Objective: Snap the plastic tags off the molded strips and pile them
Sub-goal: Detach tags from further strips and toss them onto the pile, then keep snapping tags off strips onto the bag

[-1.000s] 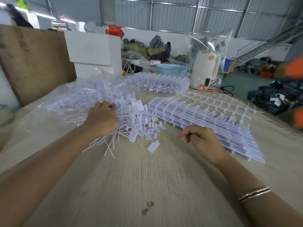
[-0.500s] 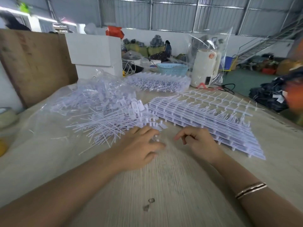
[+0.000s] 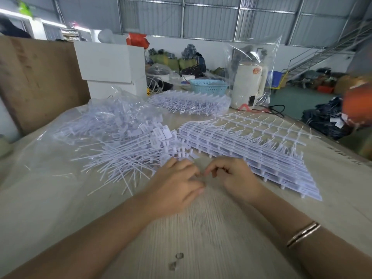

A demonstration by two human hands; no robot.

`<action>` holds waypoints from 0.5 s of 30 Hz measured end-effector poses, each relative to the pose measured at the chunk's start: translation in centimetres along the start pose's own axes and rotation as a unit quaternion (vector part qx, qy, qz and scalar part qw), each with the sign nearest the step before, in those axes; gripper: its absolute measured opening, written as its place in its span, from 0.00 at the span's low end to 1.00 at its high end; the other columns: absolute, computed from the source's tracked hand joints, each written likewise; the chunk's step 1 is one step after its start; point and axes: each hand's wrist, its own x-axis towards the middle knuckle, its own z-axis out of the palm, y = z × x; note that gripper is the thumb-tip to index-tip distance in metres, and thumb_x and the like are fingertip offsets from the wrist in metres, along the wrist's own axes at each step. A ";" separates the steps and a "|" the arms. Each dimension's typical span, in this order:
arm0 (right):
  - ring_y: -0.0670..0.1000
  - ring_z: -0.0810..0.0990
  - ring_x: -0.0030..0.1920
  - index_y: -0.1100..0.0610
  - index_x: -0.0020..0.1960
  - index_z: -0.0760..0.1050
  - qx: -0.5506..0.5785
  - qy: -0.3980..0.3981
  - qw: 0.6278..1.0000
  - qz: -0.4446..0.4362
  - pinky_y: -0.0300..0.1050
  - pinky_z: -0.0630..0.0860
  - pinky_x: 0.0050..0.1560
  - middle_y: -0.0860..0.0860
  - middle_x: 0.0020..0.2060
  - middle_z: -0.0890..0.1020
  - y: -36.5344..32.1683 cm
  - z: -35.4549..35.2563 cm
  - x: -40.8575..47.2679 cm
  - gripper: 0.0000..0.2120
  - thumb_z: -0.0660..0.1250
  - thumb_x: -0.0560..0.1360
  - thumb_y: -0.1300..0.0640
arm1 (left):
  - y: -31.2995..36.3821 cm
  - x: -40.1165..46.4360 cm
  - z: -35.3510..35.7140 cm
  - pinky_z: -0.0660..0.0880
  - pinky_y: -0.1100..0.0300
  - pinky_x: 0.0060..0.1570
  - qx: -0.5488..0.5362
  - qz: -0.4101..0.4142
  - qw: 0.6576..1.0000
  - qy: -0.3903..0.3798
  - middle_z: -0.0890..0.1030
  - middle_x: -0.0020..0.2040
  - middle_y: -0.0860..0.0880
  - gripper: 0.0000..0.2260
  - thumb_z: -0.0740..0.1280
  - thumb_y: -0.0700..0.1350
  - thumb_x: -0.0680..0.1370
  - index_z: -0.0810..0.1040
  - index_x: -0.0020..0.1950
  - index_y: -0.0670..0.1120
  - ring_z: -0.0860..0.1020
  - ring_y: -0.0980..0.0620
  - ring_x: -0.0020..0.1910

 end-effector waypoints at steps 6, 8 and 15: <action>0.45 0.74 0.43 0.57 0.54 0.80 -0.159 0.062 0.981 0.094 0.33 0.67 0.45 0.49 0.49 0.79 4.2 -4.0 7.4 0.12 0.60 0.77 0.65 | 0.4 -0.1 0.8 0.65 0.60 0.51 -0.058 0.030 0.997 -0.033 0.78 0.49 0.59 0.11 0.57 0.52 0.81 0.79 0.53 0.56 0.71 0.58 0.53; 0.52 0.76 0.53 0.58 0.58 0.78 -0.228 0.025 0.960 0.161 0.42 0.71 0.55 0.53 0.57 0.79 6.4 -5.0 9.4 0.13 0.59 0.78 0.62 | 0.2 -0.2 1.0 0.65 0.60 0.52 -0.072 0.020 0.996 -0.039 0.78 0.50 0.60 0.11 0.56 0.52 0.81 0.79 0.55 0.57 0.71 0.59 0.53; 0.59 0.76 0.57 0.64 0.56 0.77 -0.323 -0.051 0.905 0.271 0.48 0.73 0.56 0.60 0.56 0.79 10.0 -5.1 11.3 0.15 0.54 0.79 0.60 | 0.1 -0.2 1.1 0.65 0.60 0.54 -0.104 0.006 0.993 -0.049 0.77 0.51 0.61 0.11 0.57 0.52 0.81 0.78 0.56 0.57 0.70 0.60 0.55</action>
